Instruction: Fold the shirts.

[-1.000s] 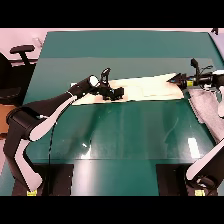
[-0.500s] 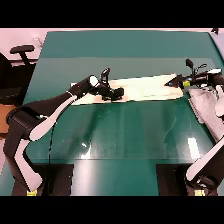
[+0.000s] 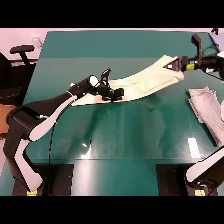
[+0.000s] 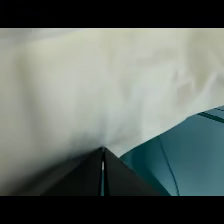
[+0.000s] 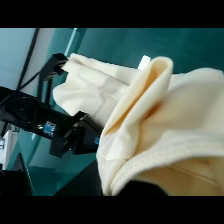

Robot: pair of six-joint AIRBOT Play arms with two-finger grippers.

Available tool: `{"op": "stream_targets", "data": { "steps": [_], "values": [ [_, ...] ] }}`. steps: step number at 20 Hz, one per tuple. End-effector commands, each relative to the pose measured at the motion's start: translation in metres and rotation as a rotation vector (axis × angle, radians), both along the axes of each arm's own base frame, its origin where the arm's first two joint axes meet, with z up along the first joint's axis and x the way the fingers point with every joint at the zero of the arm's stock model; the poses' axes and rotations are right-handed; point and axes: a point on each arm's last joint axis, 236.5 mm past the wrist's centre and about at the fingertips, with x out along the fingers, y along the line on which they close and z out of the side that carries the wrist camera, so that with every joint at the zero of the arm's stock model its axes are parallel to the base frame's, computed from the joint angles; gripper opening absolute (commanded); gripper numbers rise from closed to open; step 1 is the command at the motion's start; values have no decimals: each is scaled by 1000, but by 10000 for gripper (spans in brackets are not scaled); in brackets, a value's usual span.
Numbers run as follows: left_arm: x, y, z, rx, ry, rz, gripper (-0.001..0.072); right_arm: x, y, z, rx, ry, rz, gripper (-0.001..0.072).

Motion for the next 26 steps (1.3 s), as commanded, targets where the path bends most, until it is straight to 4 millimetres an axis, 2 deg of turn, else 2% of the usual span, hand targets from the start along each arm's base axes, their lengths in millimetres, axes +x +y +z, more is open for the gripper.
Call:
{"op": "stream_targets", "data": {
  "steps": [1,5,9,11,13,16,18,21,23,24,25,26],
  "values": [
    [0,0,0,1,1,-2,25,-22,59,48,17,-70,99,19],
    [-1,0,0,2,2,-5,25,-41,138,93,17,-164,174,18],
    [-5,0,-1,4,14,-15,25,-54,208,134,39,-268,213,18],
    [-5,0,-1,4,14,-15,25,-58,229,135,51,-279,221,18],
    [-4,1,-2,12,7,-17,25,-63,245,124,59,-246,248,18],
    [-5,5,-5,29,6,-28,25,-67,260,105,56,-201,283,18],
    [-8,10,-6,38,17,-56,26,-65,260,102,54,-197,279,18],
    [-15,19,-5,49,23,-113,30,-55,250,103,56,-202,246,18],
    [-12,26,4,47,9,-120,32,-48,240,104,54,-202,226,18],
    [-9,32,10,55,-7,-122,247,-44,235,104,53,-203,214,18],
    [-9,38,14,71,-22,-136,424,-41,229,106,57,-203,202,18],
    [-9,43,17,87,-35,-157,436,-37,224,106,58,-203,191,18]
  ]
}}
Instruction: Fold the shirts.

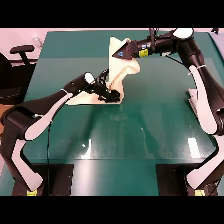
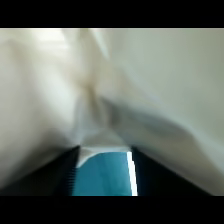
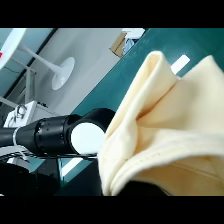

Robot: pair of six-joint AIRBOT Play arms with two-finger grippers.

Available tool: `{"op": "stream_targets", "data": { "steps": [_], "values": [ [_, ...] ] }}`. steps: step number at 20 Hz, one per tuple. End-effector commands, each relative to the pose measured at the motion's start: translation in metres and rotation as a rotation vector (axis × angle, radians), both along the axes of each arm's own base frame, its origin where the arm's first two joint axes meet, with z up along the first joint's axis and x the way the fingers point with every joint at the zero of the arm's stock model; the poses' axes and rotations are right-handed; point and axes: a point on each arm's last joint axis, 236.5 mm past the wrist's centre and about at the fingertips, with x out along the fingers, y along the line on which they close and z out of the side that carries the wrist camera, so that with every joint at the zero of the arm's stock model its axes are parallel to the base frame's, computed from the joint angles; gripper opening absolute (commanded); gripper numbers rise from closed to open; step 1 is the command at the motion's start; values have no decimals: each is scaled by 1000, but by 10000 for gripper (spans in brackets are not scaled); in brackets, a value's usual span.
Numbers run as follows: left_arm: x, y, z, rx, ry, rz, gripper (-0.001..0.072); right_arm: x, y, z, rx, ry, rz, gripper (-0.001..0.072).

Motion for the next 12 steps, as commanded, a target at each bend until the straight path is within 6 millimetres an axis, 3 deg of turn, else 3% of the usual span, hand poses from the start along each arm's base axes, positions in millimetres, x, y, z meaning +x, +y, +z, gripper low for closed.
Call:
{"op": "stream_targets", "data": {
  "steps": [1,3,4,8,10,11,12],
  "values": [
    [-2,21,10,41,-25,-56,437,11,-16,2,8,1,-36,18],
    [0,31,17,44,-37,-70,441,14,-23,2,7,2,-46,18],
    [4,38,22,45,-46,-64,602,15,-25,2,6,1,-49,18],
    [24,87,38,67,-66,-15,598,19,-33,3,5,1,-61,18],
    [38,120,52,93,-102,33,446,17,-30,3,5,1,-56,18],
    [46,138,60,99,-124,56,272,15,-26,3,6,1,-48,18],
    [51,156,67,107,-143,69,36,13,-22,3,6,0,-43,17]
  ]
}}
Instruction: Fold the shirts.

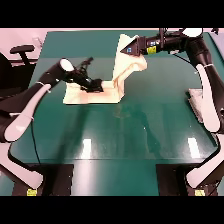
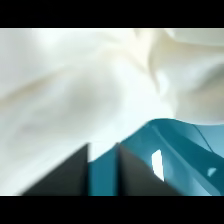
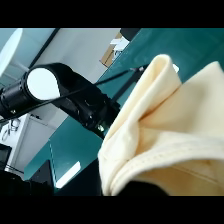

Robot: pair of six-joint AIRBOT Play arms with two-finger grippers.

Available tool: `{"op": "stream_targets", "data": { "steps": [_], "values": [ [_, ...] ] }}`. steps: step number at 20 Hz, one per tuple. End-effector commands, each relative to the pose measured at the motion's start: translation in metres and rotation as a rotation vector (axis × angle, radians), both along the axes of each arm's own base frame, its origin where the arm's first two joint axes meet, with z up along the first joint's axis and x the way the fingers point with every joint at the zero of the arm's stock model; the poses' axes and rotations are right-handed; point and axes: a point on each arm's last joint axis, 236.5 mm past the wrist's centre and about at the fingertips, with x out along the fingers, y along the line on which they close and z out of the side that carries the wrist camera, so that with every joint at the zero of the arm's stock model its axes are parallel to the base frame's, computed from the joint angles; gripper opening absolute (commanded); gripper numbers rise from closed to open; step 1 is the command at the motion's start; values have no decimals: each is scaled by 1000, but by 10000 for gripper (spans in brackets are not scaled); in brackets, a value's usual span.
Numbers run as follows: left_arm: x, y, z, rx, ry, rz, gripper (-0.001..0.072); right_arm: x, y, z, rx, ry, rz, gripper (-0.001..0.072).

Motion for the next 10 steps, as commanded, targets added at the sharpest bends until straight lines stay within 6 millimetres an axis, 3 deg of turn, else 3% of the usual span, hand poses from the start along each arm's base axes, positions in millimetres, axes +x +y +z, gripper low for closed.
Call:
{"op": "stream_targets", "data": {
  "steps": [1,4,10],
  "values": [
    [15,63,20,49,-52,49,28,-3,10,1,1,-7,9,17],
    [19,116,26,85,-37,123,28,-7,36,0,7,-21,10,17],
    [24,177,78,90,-139,241,28,-13,96,-34,23,37,29,18]
  ]
}}
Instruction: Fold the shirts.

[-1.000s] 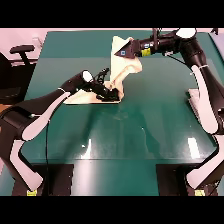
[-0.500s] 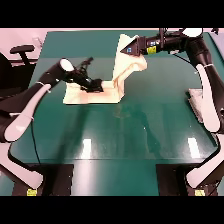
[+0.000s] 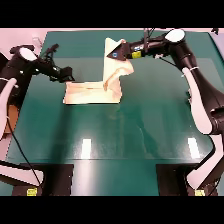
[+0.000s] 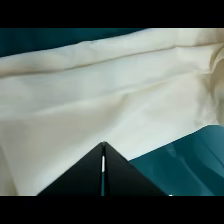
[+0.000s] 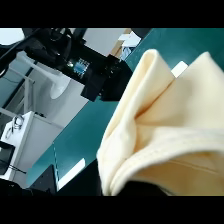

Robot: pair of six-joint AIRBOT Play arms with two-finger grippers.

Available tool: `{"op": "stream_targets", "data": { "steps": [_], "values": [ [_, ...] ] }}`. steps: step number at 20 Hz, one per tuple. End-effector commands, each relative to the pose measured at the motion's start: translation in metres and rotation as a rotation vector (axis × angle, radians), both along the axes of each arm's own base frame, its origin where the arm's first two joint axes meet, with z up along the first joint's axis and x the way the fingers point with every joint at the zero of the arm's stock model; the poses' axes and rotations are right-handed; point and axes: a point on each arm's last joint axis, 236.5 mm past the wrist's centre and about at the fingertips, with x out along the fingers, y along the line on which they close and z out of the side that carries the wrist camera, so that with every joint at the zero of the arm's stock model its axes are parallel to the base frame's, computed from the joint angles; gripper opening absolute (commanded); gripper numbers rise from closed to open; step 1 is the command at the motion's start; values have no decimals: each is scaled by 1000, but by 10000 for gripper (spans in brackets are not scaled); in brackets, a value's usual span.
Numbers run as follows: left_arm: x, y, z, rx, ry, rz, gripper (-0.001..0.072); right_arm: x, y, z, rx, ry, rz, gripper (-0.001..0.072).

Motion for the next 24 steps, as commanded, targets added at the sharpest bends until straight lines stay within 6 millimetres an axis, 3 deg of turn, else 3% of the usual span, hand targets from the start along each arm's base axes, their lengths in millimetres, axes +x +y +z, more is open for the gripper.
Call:
{"op": "stream_targets", "data": {
  "steps": [1,5,9,13,20,22,24],
  "values": [
    [-2,34,33,18,-69,52,28,-2,36,-22,9,38,-4,17],
    [-8,47,61,47,-136,60,28,1,76,-55,7,66,-36,17],
    [-11,48,67,53,-145,58,28,7,101,-90,-1,97,-80,17],
    [-13,47,66,52,-136,51,28,10,111,-99,83,203,-93,17],
    [-14,46,66,52,-134,47,28,10,115,-95,120,235,-97,26],
    [-14,46,66,52,-135,47,28,7,117,-90,141,252,-83,381],
    [-14,46,66,54,-136,43,28,-1,119,-79,186,278,-50,421]
  ]
}}
